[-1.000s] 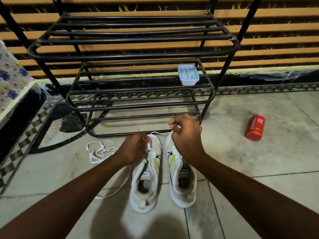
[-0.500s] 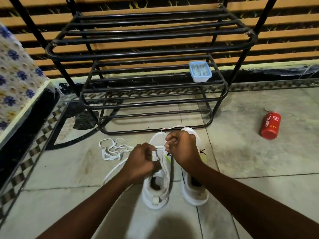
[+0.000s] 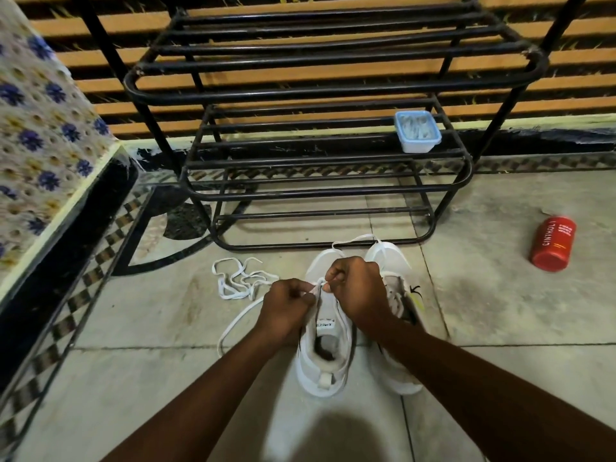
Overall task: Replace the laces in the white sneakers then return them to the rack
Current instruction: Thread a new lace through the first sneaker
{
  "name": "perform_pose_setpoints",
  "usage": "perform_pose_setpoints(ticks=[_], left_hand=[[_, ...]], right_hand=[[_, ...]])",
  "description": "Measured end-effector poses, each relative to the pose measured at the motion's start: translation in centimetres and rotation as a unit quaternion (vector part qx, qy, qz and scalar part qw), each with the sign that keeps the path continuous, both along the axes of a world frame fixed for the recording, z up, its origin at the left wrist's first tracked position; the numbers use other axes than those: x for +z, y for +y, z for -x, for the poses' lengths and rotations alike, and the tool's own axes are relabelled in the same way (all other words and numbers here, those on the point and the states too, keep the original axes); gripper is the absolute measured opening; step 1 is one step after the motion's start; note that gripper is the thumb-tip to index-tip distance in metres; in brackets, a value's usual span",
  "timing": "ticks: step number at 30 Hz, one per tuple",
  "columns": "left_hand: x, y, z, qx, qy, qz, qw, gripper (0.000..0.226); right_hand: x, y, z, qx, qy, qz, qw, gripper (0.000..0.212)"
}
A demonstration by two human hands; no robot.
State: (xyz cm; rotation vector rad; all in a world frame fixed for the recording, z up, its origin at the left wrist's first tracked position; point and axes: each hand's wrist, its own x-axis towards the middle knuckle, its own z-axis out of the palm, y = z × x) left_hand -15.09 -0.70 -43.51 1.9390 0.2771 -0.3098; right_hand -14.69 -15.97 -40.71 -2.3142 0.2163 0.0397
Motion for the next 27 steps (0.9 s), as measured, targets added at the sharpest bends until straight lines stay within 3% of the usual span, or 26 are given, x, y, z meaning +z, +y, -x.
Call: perform_pose_setpoints(ticks=[4, 12, 21, 27], left_hand=[[-0.1, 0.3, 0.5, 0.0, -0.006, 0.067, 0.998, 0.008], [-0.1, 0.6, 0.7, -0.011, -0.012, 0.093, 0.995, 0.016], [-1.3, 0.7, 0.1, 0.006, 0.05, 0.186, 0.981, 0.015], [-1.8, 0.2, -0.4, 0.002, -0.016, 0.075, 0.997, 0.014]], right_hand=[[-0.3, 0.8, -0.5, -0.02, 0.022, 0.011, 0.999, 0.007], [-0.8, 1.4, -0.7, -0.027, 0.014, 0.018, 0.999, 0.008], [-1.5, 1.2, -0.5, -0.02, 0.007, -0.022, 1.0, 0.007], [-1.1, 1.5, -1.8, -0.054, 0.069, -0.04, 0.995, 0.017]])
